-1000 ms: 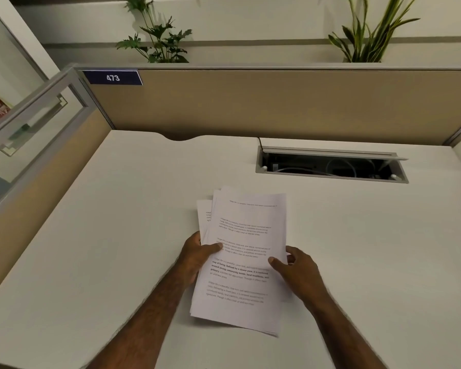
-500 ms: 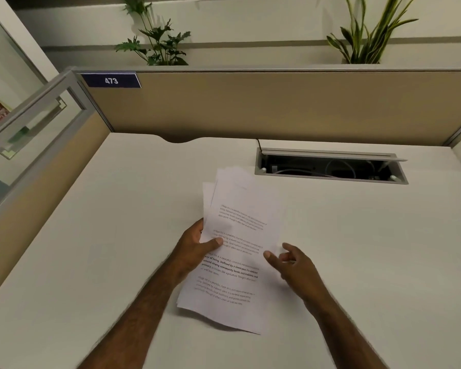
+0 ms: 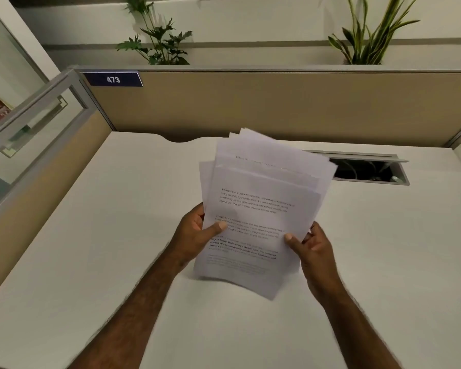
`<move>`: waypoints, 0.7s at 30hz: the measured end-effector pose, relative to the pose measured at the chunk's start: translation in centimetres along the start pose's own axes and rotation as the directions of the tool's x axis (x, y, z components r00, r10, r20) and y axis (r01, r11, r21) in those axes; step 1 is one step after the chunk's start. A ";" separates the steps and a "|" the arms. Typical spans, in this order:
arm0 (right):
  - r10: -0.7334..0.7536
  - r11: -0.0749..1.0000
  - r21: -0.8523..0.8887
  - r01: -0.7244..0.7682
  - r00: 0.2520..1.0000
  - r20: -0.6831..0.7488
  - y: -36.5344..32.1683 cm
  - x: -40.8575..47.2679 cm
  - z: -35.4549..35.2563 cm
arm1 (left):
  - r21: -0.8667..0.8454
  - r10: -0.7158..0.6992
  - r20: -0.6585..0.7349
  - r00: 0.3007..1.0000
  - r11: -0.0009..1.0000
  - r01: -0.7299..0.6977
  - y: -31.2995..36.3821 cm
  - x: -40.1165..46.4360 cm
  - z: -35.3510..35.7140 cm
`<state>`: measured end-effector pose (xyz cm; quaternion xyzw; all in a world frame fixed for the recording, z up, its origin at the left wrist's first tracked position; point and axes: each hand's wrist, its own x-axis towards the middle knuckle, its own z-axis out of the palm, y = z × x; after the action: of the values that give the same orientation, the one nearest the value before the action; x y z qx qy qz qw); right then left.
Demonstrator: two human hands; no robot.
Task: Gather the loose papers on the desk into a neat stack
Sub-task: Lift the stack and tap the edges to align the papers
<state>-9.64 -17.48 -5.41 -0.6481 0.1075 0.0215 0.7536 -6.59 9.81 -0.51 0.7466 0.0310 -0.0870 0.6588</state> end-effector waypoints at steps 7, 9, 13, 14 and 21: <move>-0.300 0.921 -0.245 0.301 0.953 0.045 -3.2 -0.1 0.2 | -0.041 0.181 -0.122 0.976 0.981 -0.187 2.0 0.8 1.3; -0.286 0.917 -0.277 0.288 0.957 0.047 -2.7 -0.1 0.3 | -0.007 0.183 -0.140 0.973 0.983 -0.186 1.9 1.0 1.7; -0.219 0.934 -0.277 0.225 0.974 0.056 -1.4 -0.6 0.6 | -0.023 0.194 -0.155 0.969 0.979 -0.200 1.5 1.1 2.4; -0.209 0.939 -0.271 0.213 0.977 0.044 -1.0 -0.6 0.6 | -0.025 0.199 -0.154 0.968 0.978 -0.205 1.4 1.0 2.5; -0.161 0.923 -0.352 0.154 0.987 0.011 1.1 -0.7 0.4 | 0.035 0.110 -0.170 0.979 0.994 -0.105 -1.4 0.9 4.3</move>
<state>-10.42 -16.87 -6.27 -0.7790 0.0562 -0.0259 0.6240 -6.30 5.65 -2.54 0.7604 0.0463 0.0131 0.6476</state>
